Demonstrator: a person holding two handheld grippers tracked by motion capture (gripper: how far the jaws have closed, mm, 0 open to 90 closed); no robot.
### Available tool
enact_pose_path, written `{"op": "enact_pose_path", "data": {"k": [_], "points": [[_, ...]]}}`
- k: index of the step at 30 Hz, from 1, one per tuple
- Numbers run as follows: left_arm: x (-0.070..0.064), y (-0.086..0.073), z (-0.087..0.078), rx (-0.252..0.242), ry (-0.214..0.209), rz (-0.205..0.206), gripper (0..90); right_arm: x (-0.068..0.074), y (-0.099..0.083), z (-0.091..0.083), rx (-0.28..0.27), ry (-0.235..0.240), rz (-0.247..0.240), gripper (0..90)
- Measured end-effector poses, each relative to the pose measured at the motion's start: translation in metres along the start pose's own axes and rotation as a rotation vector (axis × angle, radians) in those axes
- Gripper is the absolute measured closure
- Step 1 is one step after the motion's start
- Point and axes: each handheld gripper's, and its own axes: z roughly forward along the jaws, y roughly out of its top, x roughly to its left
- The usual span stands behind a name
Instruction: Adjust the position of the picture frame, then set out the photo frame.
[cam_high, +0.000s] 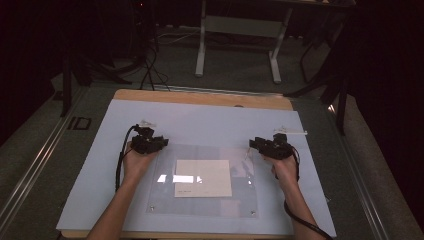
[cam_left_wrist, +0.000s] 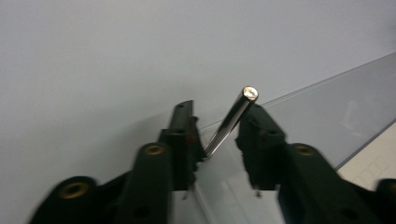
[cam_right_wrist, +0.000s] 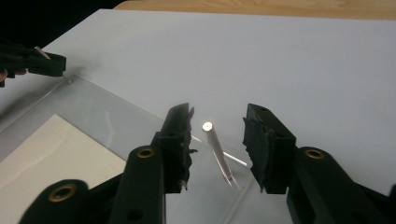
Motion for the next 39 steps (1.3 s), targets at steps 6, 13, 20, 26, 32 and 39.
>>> {"op": "enact_pose_path", "data": {"k": [6,13,20,26,32,39], "points": [[0.002,-0.006,-0.007,-0.056,-0.01,-0.015,59.0,0.004,-0.007,-0.006,-0.013,-0.036,-0.056,52.1],[-0.001,-0.013,-0.016,-0.134,-0.009,0.015,55.8,0.003,-0.02,-0.003,-0.018,-0.079,-0.077,51.0],[-0.003,-0.017,-0.014,-0.143,-0.006,0.032,57.6,0.005,-0.025,0.003,-0.023,-0.097,-0.087,58.9],[-0.006,-0.023,-0.013,-0.146,0.007,0.021,60.1,0.008,-0.027,0.005,-0.037,-0.114,-0.094,69.9],[-0.008,-0.026,-0.01,-0.139,0.023,0.028,63.5,0.013,-0.025,0.01,-0.055,-0.113,-0.111,70.6],[-0.004,-0.026,-0.011,-0.173,0.005,0.012,69.2,0.015,-0.024,0.021,-0.063,-0.126,-0.094,81.7]]}}
